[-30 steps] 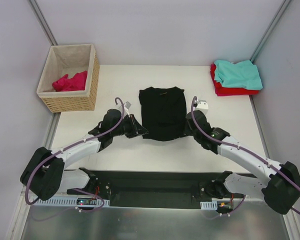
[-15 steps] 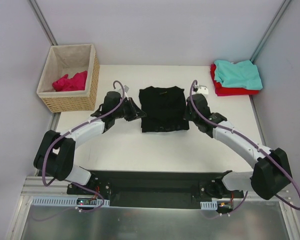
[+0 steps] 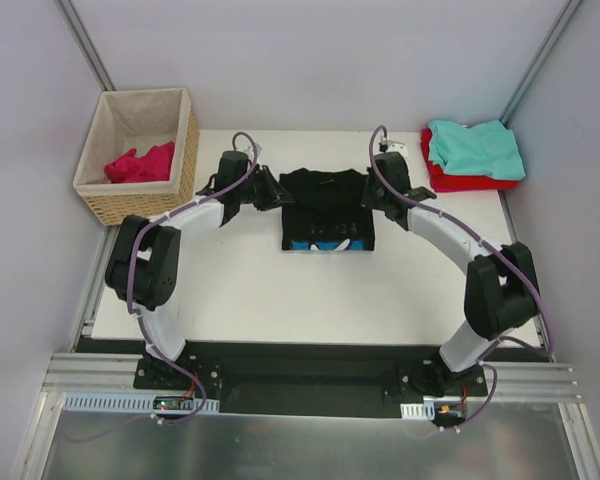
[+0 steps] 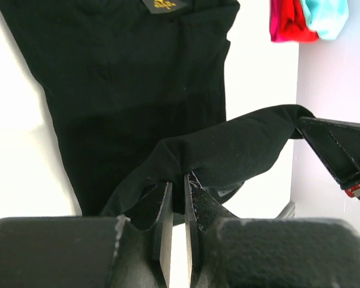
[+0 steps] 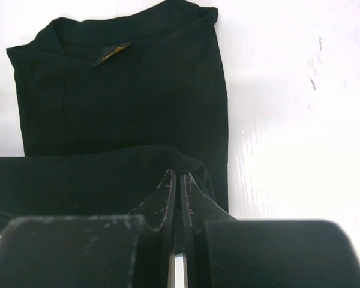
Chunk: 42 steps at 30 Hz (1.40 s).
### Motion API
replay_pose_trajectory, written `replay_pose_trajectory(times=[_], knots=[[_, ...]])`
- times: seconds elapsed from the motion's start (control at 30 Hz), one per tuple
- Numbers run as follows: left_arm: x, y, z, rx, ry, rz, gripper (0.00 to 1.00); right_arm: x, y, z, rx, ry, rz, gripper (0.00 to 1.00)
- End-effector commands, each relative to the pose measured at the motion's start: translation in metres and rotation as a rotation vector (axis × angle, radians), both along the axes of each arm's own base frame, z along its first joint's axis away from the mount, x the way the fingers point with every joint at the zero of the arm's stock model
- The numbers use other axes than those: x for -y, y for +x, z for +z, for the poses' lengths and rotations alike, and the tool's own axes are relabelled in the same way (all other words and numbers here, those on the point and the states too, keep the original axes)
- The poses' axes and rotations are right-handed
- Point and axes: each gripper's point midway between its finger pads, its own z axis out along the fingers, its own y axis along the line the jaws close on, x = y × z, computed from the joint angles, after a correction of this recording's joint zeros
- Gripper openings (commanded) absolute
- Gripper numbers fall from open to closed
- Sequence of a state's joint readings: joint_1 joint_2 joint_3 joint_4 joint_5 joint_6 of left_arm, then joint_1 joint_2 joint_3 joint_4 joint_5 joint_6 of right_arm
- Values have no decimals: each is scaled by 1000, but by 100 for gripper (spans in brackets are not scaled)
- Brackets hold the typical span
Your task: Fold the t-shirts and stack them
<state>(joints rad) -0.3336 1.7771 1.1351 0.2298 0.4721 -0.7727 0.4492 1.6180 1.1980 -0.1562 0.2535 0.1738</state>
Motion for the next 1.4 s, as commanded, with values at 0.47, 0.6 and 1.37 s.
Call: replay_pose_trajectory(times=[0.47, 0.6, 1.37], knots=[[-7, 92, 35, 104, -55, 6, 0, -20, 98, 22, 96, 88, 12, 1], [-6, 101, 45, 117, -76, -9, 0, -17, 105, 37, 130, 86, 0, 1], [-15, 27, 32, 90, -56, 7, 0, -6, 23, 15, 76, 79, 12, 1]])
